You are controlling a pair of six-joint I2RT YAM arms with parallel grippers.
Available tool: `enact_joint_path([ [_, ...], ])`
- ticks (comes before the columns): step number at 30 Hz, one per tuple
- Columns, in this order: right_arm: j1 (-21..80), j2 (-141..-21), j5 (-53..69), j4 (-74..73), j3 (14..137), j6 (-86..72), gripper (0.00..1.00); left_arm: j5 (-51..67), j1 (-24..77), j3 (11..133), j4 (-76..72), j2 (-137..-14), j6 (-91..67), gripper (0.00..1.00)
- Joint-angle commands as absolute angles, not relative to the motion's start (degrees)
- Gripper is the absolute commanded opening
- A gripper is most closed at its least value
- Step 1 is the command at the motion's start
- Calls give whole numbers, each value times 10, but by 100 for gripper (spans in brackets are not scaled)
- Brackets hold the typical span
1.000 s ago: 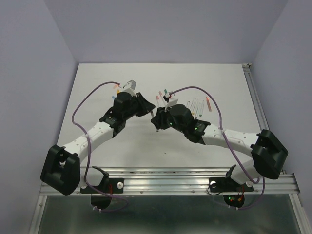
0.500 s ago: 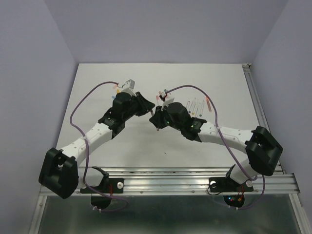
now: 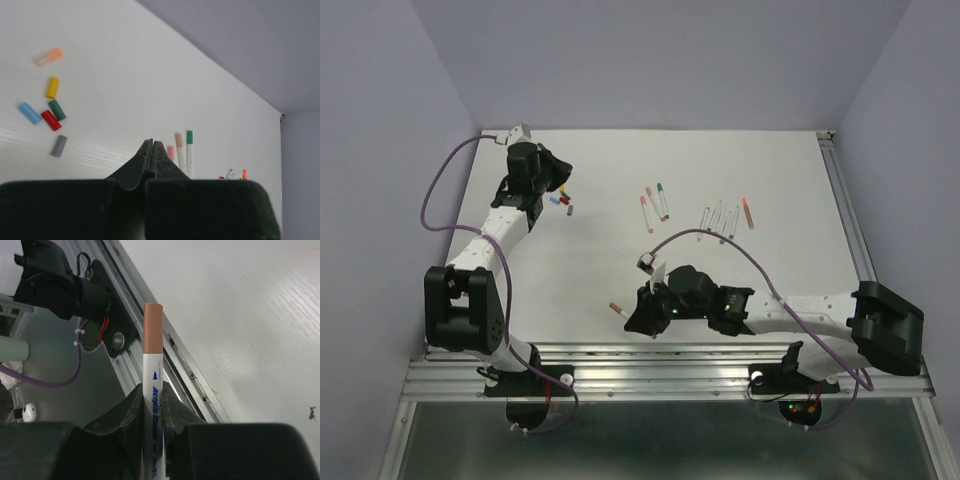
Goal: Open the pen caps
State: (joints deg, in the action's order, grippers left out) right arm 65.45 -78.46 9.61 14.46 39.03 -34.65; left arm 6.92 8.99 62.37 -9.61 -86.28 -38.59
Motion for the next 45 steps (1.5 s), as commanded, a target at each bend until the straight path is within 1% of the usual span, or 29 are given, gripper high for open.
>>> enact_joint_path([
  [1,644,-737,93,128,388,-362,1,39,72,635,-126,-831,-361,0],
  [4,642,-727,30,77,412,-351,1,46,68,615,-124,-821,-347,0],
  [6,634,-720,14,66,418,-345,1,53,66,594,-122,-814,-341,0],
  [8,629,-718,4,64,421,-344,1,77,66,578,-120,-806,-331,0],
  [10,626,-719,-25,65,422,-347,1,134,67,563,-123,-802,-340,0],
  [11,621,-722,-33,69,424,-345,1,161,68,549,-131,-798,-347,11],
  [12,607,-728,-35,76,427,-347,1,184,73,538,-139,-796,-355,25],
  [13,599,-732,-36,83,435,-348,1,225,78,527,-150,-791,-359,52],
  [14,592,-739,-30,90,443,-343,1,236,85,503,-172,-788,-366,64],
  [15,586,-744,-29,95,452,-339,1,240,93,493,-179,-783,-380,73],
  [16,578,-762,-27,104,460,-335,1,245,114,484,-185,-779,-383,76],
  [17,573,-771,-24,111,481,-328,1,245,124,469,-193,-771,-391,83],
  [18,568,-791,-21,119,489,-323,1,247,143,465,-197,-768,-395,85],
  [23,547,-837,-15,134,543,-309,1,243,181,444,-205,-737,-421,85],
  [28,531,-864,-25,163,576,-301,1,233,197,439,-206,-715,-432,80],
  [29,529,-867,-28,166,578,-303,1,232,198,438,-206,-713,-438,77],
  [35,526,-882,-51,191,595,-294,1,239,204,432,-207,-710,-446,68],
  [43,523,-904,-62,197,618,-284,1,260,211,432,-219,-711,-459,64],
  [45,520,-911,-62,197,623,-285,1,263,211,431,-221,-712,-461,56],
])
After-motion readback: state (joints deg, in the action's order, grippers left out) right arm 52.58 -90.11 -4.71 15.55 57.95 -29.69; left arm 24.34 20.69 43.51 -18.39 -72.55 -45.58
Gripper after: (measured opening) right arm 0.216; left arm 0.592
